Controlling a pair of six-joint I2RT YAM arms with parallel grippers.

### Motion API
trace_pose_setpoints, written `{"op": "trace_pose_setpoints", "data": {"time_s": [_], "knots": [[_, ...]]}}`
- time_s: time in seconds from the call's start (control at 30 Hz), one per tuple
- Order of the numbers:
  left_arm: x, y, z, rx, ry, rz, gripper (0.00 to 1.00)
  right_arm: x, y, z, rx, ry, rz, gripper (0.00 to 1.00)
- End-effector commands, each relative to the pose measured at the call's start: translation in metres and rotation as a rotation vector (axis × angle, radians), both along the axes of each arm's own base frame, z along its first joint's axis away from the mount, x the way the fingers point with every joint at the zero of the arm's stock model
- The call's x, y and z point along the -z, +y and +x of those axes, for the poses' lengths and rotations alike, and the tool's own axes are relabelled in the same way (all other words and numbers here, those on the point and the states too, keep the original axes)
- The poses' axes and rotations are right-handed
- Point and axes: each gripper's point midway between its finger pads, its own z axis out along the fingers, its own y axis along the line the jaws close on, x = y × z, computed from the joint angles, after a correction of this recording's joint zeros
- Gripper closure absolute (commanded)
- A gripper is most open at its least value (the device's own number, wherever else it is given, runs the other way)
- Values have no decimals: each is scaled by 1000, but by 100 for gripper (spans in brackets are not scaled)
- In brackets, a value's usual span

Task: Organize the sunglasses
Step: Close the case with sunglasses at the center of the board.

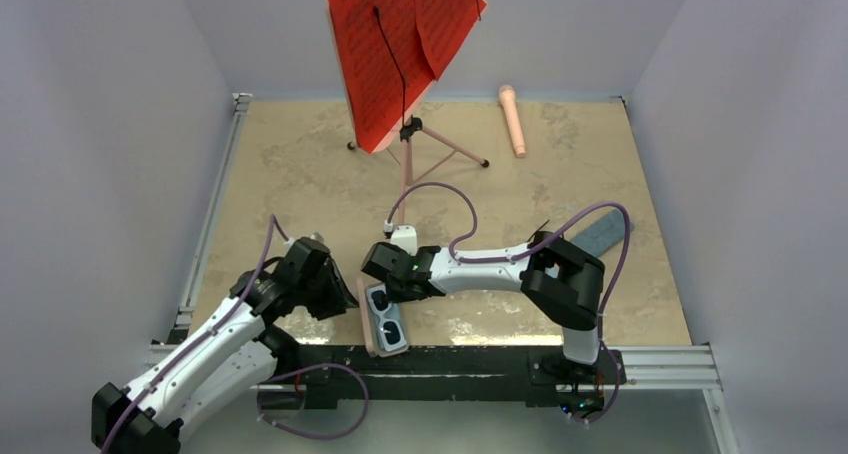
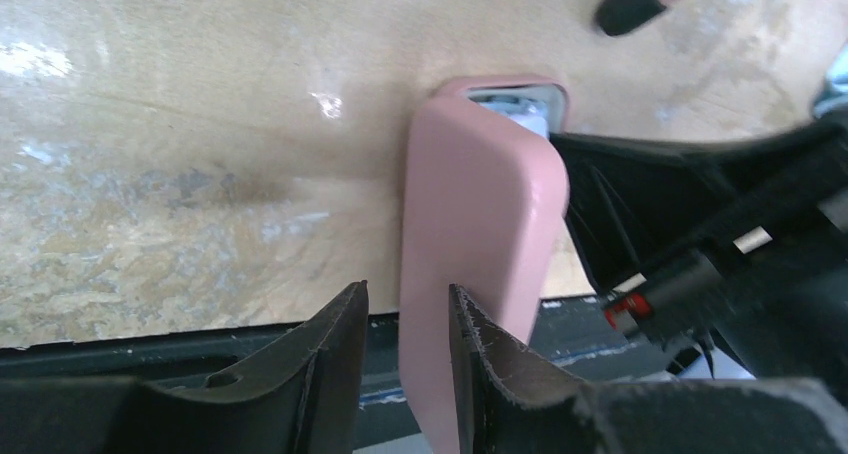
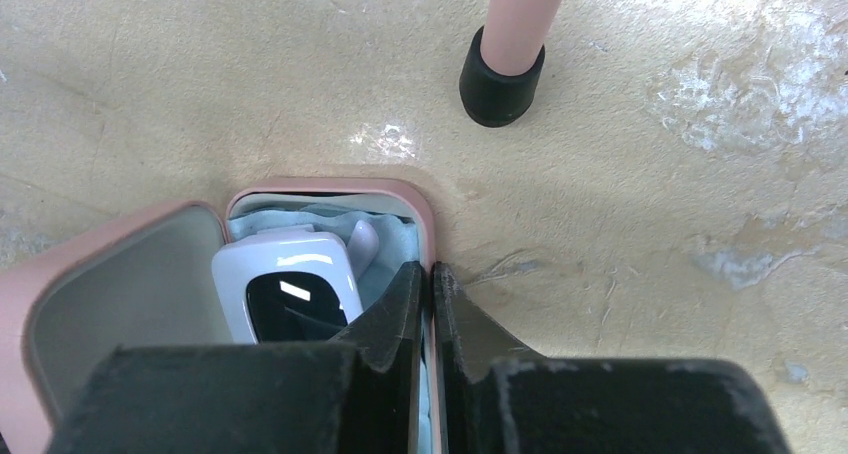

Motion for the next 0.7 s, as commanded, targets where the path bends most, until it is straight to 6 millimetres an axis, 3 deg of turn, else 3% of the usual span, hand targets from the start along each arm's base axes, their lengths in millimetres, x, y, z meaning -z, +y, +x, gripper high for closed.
{"op": "trace_pose_setpoints", "data": {"time_s": [0.0, 0.13, 0.3, 0.47, 0.67], "knots": [[-25, -14, -10, 56, -41, -126, 60, -6, -5, -4, 8, -1, -4, 94], [-34, -22, -8, 87, -83, -181, 60, -8, -4, -3, -1, -9, -5, 98], [-23, -40, -3, 127, -45, -234, 70, -7, -3, -4, -8, -10, -9, 100], [-13, -59, 3, 163, -19, -298, 72, -5, -1, -5, -15, -5, -18, 100], [-2, -63, 7, 147, 14, -284, 72, -4, 4, -8, -24, -2, -15, 100]]}}
